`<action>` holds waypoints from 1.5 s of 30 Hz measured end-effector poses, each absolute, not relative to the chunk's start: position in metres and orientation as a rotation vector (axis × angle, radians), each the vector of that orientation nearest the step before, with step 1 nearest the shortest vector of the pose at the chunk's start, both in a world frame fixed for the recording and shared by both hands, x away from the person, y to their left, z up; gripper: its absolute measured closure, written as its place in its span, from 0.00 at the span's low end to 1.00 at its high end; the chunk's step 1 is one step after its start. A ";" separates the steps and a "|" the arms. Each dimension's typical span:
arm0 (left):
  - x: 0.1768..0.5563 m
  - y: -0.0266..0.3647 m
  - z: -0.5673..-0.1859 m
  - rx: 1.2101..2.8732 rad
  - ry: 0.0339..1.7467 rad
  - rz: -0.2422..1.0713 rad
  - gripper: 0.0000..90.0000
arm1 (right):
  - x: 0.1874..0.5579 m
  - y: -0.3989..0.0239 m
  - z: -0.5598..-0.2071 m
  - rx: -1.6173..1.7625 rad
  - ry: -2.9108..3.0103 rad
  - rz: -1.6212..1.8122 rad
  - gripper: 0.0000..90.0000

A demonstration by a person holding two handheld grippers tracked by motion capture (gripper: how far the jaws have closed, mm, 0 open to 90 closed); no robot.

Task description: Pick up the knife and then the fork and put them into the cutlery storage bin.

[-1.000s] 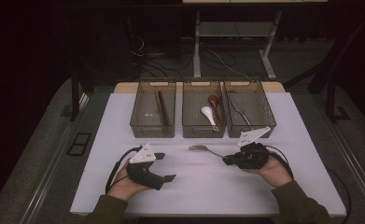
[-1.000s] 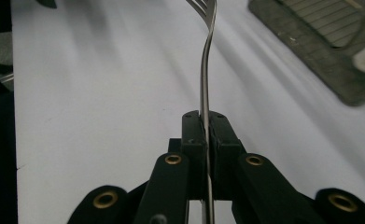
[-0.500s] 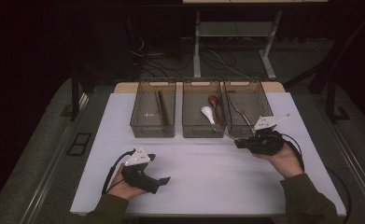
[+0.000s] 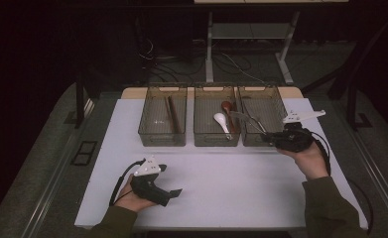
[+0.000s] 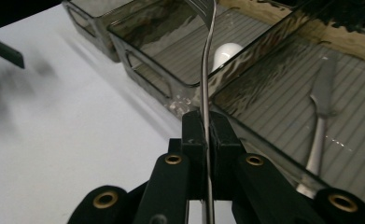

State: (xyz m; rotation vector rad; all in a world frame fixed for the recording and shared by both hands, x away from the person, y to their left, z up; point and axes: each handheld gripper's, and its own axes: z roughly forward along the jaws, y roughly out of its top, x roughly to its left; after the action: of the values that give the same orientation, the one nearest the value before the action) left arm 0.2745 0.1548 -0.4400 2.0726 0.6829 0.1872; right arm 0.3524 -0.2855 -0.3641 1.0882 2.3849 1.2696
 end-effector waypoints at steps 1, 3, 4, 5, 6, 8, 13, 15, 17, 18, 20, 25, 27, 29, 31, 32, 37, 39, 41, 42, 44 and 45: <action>0.274 0.155 -0.440 2.072 0.686 0.189 0.00 | 0.354 -0.286 -0.363 1.096 2.377 1.265 0.96; 0.275 0.155 -0.440 2.072 0.688 0.196 0.00 | 0.359 -0.289 -0.360 1.113 2.355 1.239 0.96; 0.275 0.156 -0.439 2.072 0.690 0.200 0.00 | 0.362 -0.290 -0.358 1.133 2.338 1.233 0.96; 0.275 0.156 -0.439 2.072 0.691 0.200 0.00 | 0.365 -0.292 -0.357 1.152 2.324 1.231 0.96; 0.275 0.156 -0.439 2.071 0.693 0.197 0.00 | 0.369 -0.293 -0.356 1.158 2.315 1.221 0.96; 0.275 0.156 -0.440 2.073 0.688 0.194 0.00 | 0.378 -0.296 -0.355 1.193 2.291 1.191 0.96; 0.274 0.154 -0.440 2.082 0.677 0.183 0.00 | 0.398 -0.306 -0.358 1.297 2.225 1.154 0.96; 0.274 0.154 -0.440 2.079 0.668 0.175 0.00 | 0.406 -0.310 -0.361 1.346 2.192 1.127 0.96; 0.273 0.154 -0.440 2.079 0.658 0.179 0.00 | 0.413 -0.314 -0.365 1.374 2.168 1.115 0.96; 0.273 0.154 -0.440 2.077 0.659 0.180 0.00 | 0.417 -0.316 -0.367 1.385 2.157 1.112 0.96; 0.273 0.154 -0.440 2.075 0.657 0.180 0.00 | 0.424 -0.317 -0.371 1.412 2.149 1.073 0.96; 0.273 0.153 -0.440 2.073 0.653 0.173 0.00 | 0.436 -0.320 -0.383 1.471 2.149 1.048 0.96; 0.273 0.154 -0.440 2.072 0.653 0.172 0.00 | 0.439 -0.319 -0.387 1.492 2.158 1.014 0.96; 0.273 0.154 -0.440 2.074 0.653 0.169 0.00 | 0.441 -0.319 -0.390 1.505 2.164 1.005 0.96; 0.273 0.153 -0.440 2.074 0.653 0.167 0.00 | 0.442 -0.317 -0.392 1.515 2.169 0.993 0.96; 0.273 0.153 -0.440 2.077 0.649 0.167 0.00 | 0.443 -0.316 -0.394 1.510 2.177 0.989 0.96; 0.272 0.153 -0.440 2.080 0.644 0.164 0.00 | 0.442 -0.315 -0.394 1.521 2.115 1.014 0.80; 0.272 0.153 -0.440 2.082 0.646 0.162 0.00 | 0.442 -0.316 -0.392 1.512 2.106 1.031 0.74; 0.273 0.153 -0.440 2.084 0.644 0.163 0.00 | 0.441 -0.315 -0.391 1.506 2.100 1.019 0.71; 0.273 0.153 -0.440 2.084 0.643 0.163 0.00 | 0.441 -0.316 -0.391 1.510 2.102 1.028 0.69; 0.273 0.153 -0.440 2.081 0.647 0.164 0.00 | 0.440 -0.317 -0.391 1.515 2.095 1.028 0.64; 0.273 0.153 -0.440 2.081 0.649 0.164 0.00 | 0.440 -0.318 -0.391 1.516 2.101 1.031 0.61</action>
State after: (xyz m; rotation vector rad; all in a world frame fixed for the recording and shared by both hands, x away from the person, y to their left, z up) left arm 0.2726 0.1526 -0.4405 2.0810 0.6489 0.1638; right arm 0.4404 -0.3179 -0.3913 1.5158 2.1007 1.0309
